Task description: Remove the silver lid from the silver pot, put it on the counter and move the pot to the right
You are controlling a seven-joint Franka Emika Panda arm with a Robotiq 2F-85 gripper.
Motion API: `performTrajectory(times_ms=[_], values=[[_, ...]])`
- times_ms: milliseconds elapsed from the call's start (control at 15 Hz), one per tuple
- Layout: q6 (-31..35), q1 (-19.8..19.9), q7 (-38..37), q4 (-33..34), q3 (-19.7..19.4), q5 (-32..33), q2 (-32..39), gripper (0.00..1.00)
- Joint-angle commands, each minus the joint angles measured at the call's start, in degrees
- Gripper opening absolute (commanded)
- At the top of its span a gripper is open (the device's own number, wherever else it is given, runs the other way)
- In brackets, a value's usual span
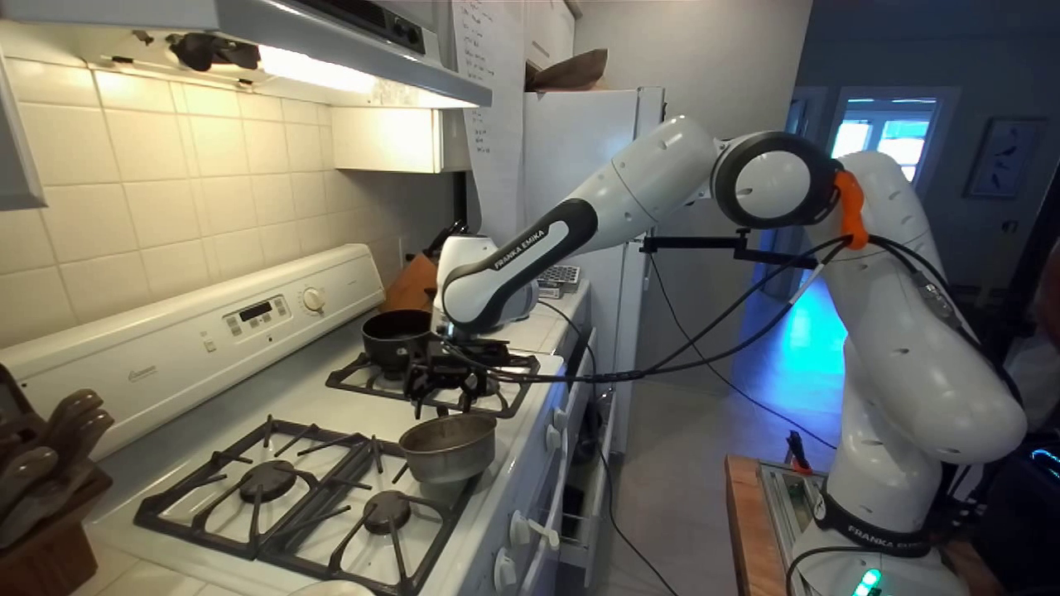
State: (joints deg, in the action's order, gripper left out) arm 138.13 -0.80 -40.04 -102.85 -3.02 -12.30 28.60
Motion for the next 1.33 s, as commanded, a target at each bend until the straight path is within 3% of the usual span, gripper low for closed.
performTrajectory(times_ms=[0,467,800,867,933,1133,1267], values=[[-3.5,-0.3,0.2,3.2,-0.5,0.0,2.1,1.0],[-5.3,-0.6,-0.2,4.8,-0.9,0.5,3.4,0.92],[-5.6,-0.7,-0.2,5.3,-1.1,0.6,3.9,0.74],[-5.6,-0.7,-0.3,5.3,-1.2,0.6,4.0,0.66],[-5.6,-0.7,-0.3,5.4,-1.2,0.6,4.0,0.68],[-5.6,-0.8,-0.4,5.4,-1.3,0.8,4.0,0.56],[-5.6,-0.8,-0.4,5.5,-1.3,0.8,3.9,0.31]])
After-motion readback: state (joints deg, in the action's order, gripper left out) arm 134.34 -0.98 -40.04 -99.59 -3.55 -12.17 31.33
